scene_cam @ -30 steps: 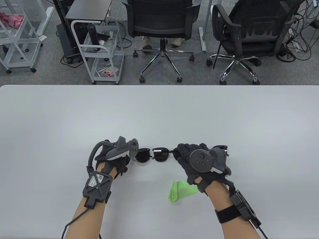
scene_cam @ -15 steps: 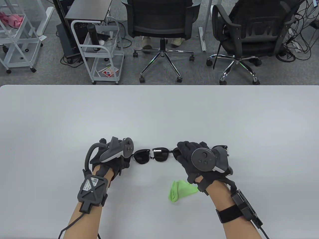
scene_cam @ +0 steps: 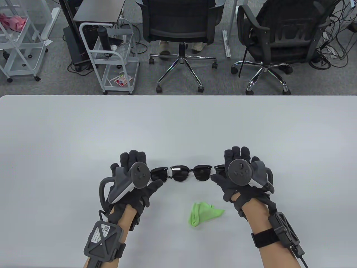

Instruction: Dust sunglasses

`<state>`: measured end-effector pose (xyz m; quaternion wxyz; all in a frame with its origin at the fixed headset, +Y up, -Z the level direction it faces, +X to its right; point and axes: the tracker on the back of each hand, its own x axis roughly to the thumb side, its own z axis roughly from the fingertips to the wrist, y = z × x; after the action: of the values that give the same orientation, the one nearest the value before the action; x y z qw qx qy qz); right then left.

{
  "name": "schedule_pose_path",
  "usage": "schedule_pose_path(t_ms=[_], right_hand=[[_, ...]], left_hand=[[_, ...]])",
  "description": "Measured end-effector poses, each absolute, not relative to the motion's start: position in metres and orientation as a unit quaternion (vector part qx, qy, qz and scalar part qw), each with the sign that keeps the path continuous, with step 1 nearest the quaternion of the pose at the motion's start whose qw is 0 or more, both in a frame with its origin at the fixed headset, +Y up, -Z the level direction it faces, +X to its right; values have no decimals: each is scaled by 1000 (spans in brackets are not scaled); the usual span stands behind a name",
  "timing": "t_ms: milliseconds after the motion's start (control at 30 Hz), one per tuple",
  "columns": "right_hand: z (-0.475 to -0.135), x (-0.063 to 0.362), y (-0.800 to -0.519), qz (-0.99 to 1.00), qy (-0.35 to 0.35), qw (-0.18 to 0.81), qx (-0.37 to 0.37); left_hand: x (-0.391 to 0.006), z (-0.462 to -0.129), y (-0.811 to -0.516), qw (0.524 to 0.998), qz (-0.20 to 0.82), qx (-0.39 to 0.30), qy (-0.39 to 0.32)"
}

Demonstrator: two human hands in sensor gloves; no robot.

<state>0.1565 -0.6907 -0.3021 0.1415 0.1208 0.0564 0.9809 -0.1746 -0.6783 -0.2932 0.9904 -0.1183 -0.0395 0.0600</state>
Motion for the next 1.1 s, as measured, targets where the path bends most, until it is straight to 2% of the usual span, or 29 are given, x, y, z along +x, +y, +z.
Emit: schedule_pose_path(t_ms=[100, 200, 367, 1100], right_hand=[[-296, 150, -708, 981, 71, 120, 135], [-291, 144, -716, 976, 115, 117, 145], [-288, 143, -716, 968, 112, 162, 154], [-290, 150, -725, 966, 131, 163, 152]], left_hand=[[-171, -294, -697, 989, 60, -129, -48], [-171, -295, -711, 980, 48, -186, -53], [-174, -293, -708, 982, 58, -172, -61], [-173, -292, -709, 980, 67, -174, -68]])
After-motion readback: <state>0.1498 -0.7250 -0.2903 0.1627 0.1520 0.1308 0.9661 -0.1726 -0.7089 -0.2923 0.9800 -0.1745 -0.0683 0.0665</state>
